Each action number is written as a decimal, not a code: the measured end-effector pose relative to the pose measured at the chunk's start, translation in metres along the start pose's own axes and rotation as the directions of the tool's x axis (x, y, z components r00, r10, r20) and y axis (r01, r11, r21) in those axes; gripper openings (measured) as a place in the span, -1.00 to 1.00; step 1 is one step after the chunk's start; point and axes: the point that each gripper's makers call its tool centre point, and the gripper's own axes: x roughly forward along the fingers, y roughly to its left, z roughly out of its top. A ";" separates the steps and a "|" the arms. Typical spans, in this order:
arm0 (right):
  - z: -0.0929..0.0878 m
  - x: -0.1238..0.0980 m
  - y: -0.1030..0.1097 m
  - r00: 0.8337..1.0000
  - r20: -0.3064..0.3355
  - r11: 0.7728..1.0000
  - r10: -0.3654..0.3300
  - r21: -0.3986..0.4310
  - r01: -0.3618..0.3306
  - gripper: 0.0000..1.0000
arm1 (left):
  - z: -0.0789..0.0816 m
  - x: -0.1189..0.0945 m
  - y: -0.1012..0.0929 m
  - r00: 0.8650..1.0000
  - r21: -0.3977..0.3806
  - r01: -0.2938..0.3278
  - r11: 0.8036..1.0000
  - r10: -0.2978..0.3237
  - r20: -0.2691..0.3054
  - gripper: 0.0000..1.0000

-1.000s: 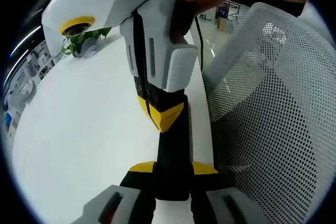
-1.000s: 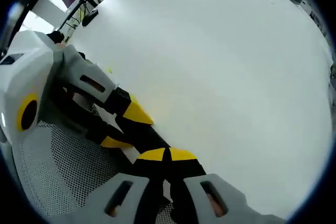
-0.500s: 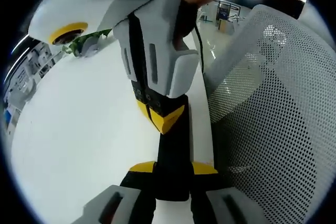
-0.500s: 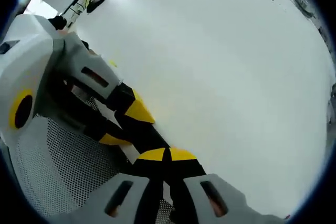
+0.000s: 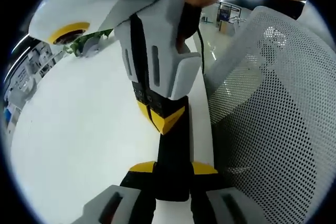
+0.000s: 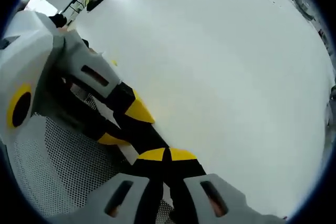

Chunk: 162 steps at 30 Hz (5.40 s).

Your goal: Press the specified remote control buttons in sequence, fully releasing each button before pressing the next.

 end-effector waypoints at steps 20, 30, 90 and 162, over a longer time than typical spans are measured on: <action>-0.004 -0.009 0.010 0.998 0.065 1.000 0.025 0.008 -0.025 -1.00 | 0.000 0.000 0.000 1.000 0.004 -0.002 1.000 0.002 -0.004 -0.54; -0.007 -0.004 0.012 0.997 0.073 0.999 0.033 0.018 -0.034 -1.00 | 0.000 0.000 0.000 1.000 0.009 -0.008 1.000 0.008 -0.006 -0.54; -0.016 -0.004 0.019 0.977 0.212 0.993 -0.014 0.121 -0.012 -1.00 | 0.001 0.001 0.002 0.999 -0.009 -0.034 0.999 0.034 -0.031 -0.53; -0.007 -0.008 0.019 0.971 0.233 0.996 -0.055 0.084 0.037 -1.00 | 0.003 0.002 0.002 1.000 0.003 -0.023 1.000 0.023 0.007 -0.51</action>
